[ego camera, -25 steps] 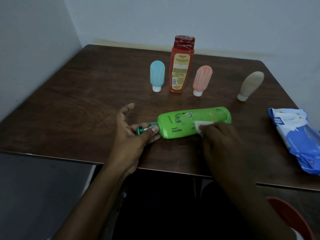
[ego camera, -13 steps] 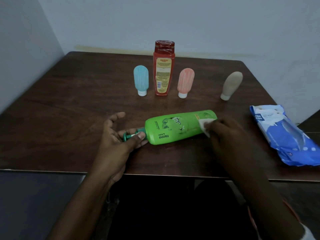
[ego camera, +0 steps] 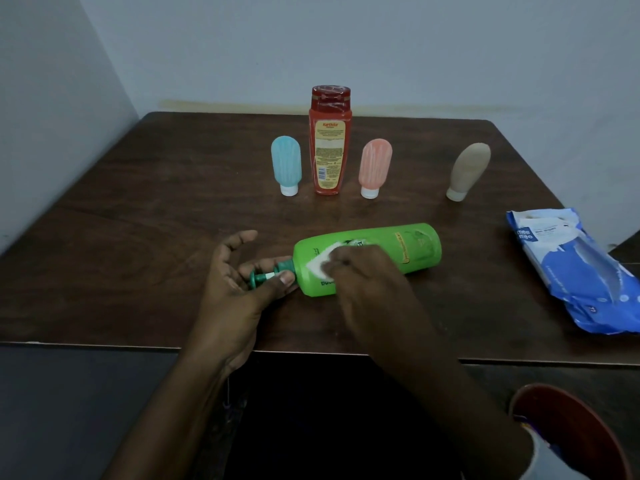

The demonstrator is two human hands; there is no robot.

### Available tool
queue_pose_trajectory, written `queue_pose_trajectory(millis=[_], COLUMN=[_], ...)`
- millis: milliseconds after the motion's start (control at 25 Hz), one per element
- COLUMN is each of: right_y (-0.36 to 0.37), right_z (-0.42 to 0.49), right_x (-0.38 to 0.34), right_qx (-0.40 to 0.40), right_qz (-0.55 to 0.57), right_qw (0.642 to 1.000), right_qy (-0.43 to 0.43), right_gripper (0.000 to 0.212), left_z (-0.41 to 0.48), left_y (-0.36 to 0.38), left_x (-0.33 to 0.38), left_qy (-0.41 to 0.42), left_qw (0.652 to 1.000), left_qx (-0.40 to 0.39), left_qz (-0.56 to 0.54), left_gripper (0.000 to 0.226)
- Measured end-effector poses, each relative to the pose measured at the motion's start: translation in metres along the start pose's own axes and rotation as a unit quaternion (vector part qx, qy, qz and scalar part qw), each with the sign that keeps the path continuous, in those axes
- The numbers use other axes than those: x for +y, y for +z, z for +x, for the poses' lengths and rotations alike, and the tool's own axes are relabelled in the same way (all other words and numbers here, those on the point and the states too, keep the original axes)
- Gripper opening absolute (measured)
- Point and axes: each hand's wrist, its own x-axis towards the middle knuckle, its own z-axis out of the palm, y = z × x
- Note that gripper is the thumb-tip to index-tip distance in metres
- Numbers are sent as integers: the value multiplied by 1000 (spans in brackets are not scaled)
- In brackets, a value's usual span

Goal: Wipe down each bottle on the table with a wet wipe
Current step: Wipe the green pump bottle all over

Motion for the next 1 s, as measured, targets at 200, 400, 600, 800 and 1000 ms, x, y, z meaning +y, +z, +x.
queue_pose_trajectory(millis=[200, 400, 600, 800, 1000], right_y=[-39, -1, 11, -32, -31], right_z=[8, 29, 35, 18, 16], right_x=[72, -8, -18, 47, 42], right_qx=[-19, -75, -83, -58, -51], right_qz=[-105, -11, 18, -43, -48], right_qw=[977, 995, 996, 981, 973], right_qy=[187, 61, -26, 183, 219], right_gripper=[15, 40, 43, 43, 49], left_z=[-1, -1, -4, -3, -2], left_y=[1, -1, -2, -3, -1], left_x=[-1, 1, 1, -4, -3], left_qy=[9, 13, 15, 21, 20], left_qw=[1000, 999, 999, 999, 998], left_qx=[-9, -20, -11, -1, 1], left_qz=[8, 24, 30, 50, 67], left_gripper=[77, 81, 81, 74, 74])
